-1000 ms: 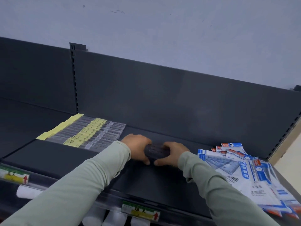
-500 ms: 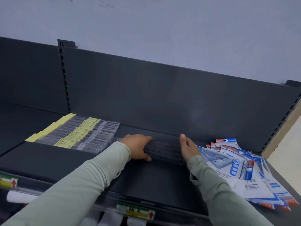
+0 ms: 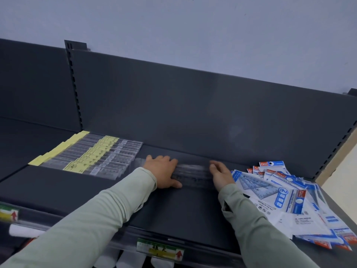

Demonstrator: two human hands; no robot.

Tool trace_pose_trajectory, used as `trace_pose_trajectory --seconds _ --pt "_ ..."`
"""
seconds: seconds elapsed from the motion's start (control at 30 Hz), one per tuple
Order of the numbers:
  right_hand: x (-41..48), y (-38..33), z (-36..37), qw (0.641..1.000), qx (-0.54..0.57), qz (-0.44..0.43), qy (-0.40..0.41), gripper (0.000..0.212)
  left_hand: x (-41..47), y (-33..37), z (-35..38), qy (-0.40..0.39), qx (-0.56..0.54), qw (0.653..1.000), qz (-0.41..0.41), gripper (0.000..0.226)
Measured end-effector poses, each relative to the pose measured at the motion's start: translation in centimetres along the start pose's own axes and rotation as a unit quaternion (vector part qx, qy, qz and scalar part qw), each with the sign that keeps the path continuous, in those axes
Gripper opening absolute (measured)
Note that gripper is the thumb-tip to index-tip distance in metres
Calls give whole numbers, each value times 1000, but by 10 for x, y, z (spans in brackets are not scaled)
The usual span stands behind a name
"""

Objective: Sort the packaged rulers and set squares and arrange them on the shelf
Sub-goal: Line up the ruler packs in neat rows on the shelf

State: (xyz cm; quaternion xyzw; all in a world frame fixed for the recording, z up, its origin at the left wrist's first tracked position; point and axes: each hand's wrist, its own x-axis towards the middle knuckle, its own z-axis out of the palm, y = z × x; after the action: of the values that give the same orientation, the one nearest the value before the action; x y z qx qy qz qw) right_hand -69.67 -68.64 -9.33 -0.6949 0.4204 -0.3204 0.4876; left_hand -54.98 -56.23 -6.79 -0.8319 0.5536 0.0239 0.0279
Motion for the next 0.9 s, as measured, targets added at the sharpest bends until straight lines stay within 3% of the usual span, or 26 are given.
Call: trace_pose_trajectory --seconds 0.1,0.17,0.3,0.43,0.6,0.8,0.9 --pt "1 -4 5 999 30 -21 5 25 1 9 2 21 -18 998 49 68" --pt "0 -1 5 999 11 -41 6 25 0 9 1 36 -19 997 61 73" --pt "-1 7 3 996 -73 -43 -2 31 -4 -8 0 10 -1 1000 -4 95" --pt "0 3 10 998 -57 -25 -12 31 -6 -18 2 5 -17 1000 -24 73" --pt "-3 3 9 997 -37 -63 23 34 -8 -16 3 59 2 998 -4 63" --pt "1 6 14 998 -56 -19 -6 39 -9 -21 8 50 45 996 -63 105" --pt "0 4 17 998 -55 -19 -25 40 -10 -15 9 32 4 996 -80 85"
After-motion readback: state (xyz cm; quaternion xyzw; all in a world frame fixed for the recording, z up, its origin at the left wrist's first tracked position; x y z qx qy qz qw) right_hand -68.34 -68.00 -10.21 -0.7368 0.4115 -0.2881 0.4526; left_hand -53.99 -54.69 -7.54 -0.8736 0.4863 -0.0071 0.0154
